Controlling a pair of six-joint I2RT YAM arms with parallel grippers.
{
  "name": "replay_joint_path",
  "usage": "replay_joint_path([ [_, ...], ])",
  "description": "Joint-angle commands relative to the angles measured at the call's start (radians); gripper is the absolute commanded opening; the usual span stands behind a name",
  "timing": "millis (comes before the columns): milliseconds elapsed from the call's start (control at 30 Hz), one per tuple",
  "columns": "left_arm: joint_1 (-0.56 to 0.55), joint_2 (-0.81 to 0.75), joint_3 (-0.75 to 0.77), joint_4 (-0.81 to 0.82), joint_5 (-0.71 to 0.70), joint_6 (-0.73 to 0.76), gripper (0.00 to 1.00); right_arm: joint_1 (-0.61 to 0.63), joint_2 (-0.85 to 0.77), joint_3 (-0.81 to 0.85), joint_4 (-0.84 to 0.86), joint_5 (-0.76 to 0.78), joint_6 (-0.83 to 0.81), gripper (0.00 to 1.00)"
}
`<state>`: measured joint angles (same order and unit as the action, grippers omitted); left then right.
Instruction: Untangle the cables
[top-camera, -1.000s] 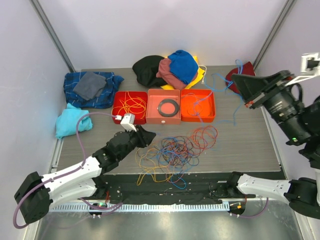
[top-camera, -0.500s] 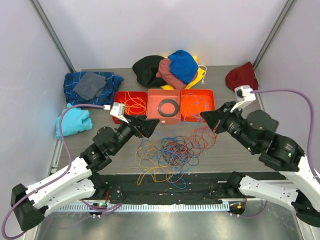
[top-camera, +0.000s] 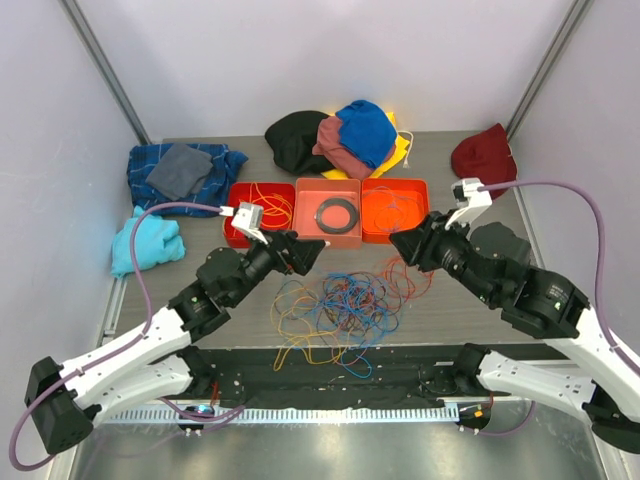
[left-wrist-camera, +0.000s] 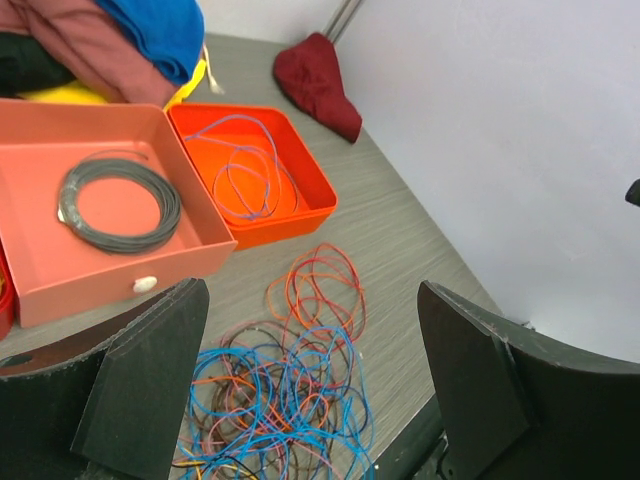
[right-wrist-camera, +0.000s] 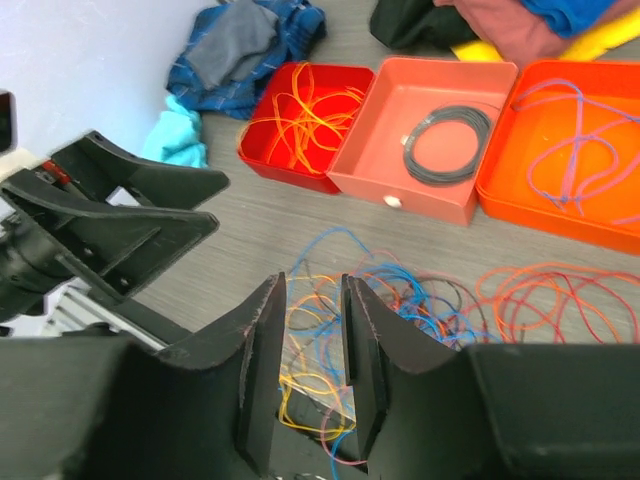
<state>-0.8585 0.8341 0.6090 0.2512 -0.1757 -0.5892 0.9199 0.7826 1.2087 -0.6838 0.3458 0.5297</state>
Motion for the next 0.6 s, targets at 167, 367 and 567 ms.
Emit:
replay_joint_path([
  [167, 0.003, 0.042, -0.003, -0.007, 0.027, -0.021, 0.9, 0.004, 0.018, -0.377, 0.038, 0.018, 0.121, 0.39],
  [367, 0.004, 0.026, -0.038, -0.023, 0.016, -0.04, 0.9, 0.004, 0.093, -0.485, 0.093, 0.088, 0.135, 0.45],
  [567, 0.003, 0.013, -0.055, -0.039, 0.012, -0.047, 0.9, 0.002, 0.205, -0.523, 0.124, 0.142, 0.138, 0.47],
])
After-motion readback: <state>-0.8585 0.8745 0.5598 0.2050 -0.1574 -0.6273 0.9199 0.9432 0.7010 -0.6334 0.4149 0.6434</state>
